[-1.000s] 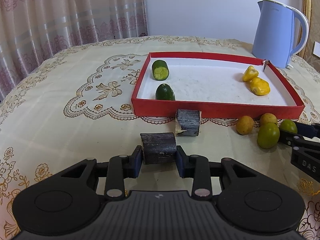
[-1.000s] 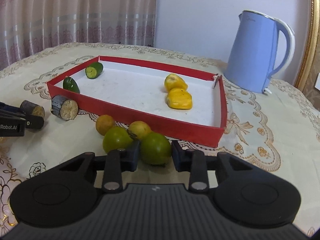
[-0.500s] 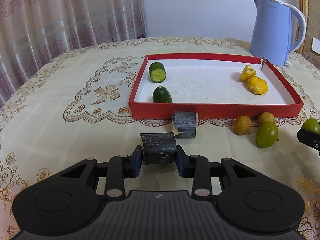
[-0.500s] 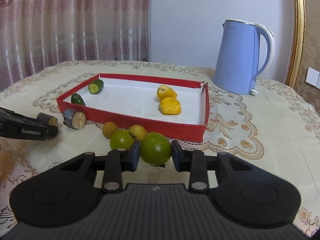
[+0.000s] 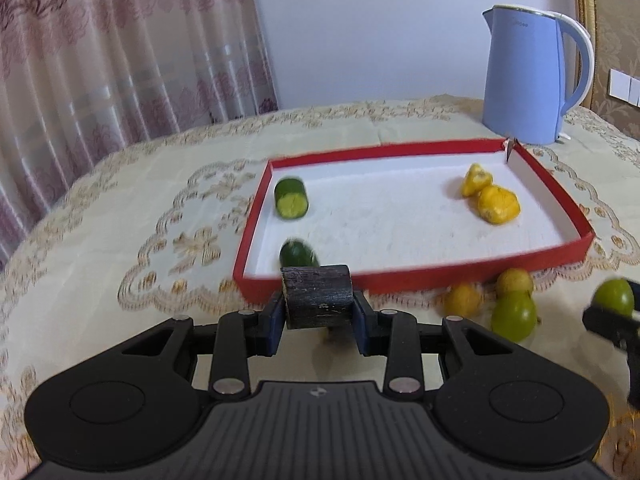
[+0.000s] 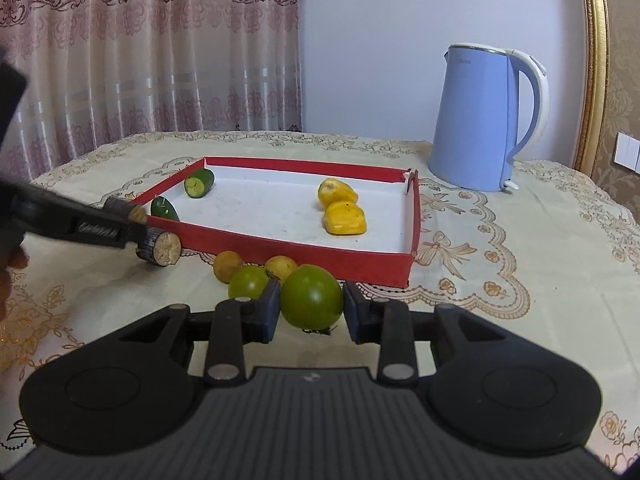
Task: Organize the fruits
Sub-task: 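Carry the log piece into the red tray and open the left gripper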
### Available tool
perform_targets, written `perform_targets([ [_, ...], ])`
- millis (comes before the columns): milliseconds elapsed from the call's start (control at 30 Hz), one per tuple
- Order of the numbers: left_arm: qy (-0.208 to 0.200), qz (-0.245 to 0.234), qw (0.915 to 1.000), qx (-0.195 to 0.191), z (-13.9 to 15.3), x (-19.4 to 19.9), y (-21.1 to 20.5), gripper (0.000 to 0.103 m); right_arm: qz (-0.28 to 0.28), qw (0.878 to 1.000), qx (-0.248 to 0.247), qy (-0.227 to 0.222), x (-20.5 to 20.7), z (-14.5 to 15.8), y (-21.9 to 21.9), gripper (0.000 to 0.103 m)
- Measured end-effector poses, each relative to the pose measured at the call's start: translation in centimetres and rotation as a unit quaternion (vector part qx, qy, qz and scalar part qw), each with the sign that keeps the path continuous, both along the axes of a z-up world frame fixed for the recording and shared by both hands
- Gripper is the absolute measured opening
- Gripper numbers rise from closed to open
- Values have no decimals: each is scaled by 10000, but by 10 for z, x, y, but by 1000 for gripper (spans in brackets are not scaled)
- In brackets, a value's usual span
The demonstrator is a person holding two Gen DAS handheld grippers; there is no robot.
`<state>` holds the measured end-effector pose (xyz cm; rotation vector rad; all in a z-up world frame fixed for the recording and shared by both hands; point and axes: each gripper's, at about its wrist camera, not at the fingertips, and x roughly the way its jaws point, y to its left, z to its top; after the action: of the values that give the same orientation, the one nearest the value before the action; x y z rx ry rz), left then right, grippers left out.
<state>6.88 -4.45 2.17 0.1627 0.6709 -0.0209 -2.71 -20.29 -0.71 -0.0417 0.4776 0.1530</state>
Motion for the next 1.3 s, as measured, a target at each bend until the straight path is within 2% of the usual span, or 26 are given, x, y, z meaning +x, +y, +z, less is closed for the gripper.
perform_targets([
  [333,-75,-169,9995,255,8,50,-25,34,12,10000,36,-5,-1,1,-2,31],
  [700,108,-275,9986,445,-6,97,-53,34,-36,9999,121,-4,-2,1,-7,31],
  [1100,306,-373,9975,526,-16,134,-76,34,-74,9999,126,24,-3,1,-10,31],
  [1300,233,-363,9973,595,-16,134,-82,39,-119,9998,130,46,-1,1,-11,31],
])
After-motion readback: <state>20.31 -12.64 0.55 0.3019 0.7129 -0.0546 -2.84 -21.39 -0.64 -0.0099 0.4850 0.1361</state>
